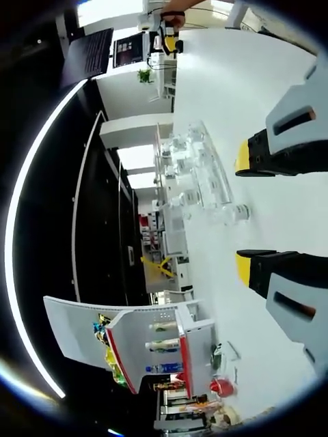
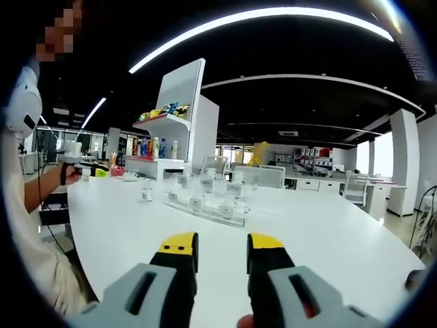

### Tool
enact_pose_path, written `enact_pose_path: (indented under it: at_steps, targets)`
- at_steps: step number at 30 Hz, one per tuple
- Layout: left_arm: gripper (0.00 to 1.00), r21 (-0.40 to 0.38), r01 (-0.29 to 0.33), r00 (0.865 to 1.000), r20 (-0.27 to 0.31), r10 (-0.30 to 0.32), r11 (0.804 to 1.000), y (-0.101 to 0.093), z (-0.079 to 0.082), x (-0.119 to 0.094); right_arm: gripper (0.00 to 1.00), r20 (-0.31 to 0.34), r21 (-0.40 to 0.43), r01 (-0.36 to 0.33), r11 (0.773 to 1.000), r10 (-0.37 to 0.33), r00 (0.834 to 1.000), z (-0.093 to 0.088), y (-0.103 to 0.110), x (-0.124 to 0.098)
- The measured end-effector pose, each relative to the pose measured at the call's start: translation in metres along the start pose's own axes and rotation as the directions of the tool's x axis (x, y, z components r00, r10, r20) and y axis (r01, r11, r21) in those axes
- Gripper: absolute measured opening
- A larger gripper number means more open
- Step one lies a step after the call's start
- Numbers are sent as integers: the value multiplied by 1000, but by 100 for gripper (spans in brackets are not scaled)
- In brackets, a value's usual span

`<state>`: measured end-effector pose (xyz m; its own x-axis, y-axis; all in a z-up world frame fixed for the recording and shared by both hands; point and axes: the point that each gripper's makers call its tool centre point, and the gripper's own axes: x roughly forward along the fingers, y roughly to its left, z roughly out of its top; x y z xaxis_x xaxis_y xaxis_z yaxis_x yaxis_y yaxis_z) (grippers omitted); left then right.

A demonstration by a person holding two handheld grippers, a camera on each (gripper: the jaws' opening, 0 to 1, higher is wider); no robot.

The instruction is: Identify the label on the chemical reagent bottle, grasp the chemical reagent bottle, and place it in the designated position on the reagent rack

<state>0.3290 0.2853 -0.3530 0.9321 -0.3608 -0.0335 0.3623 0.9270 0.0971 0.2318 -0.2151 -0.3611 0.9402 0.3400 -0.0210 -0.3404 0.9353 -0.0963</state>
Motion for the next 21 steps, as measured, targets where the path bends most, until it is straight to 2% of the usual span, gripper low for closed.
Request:
enact_pose_path:
  at_steps: [10,21]
  targets:
    - [43,-16,-3,1000,2,3,1000,6,4,17,28,2,-3,-13,1000,13,1000,2,2,4]
    - [43,-19,15,1000,4,-14,1000,3,5,24,28,-1,-16,-28,999,28,1000,5,7,13]
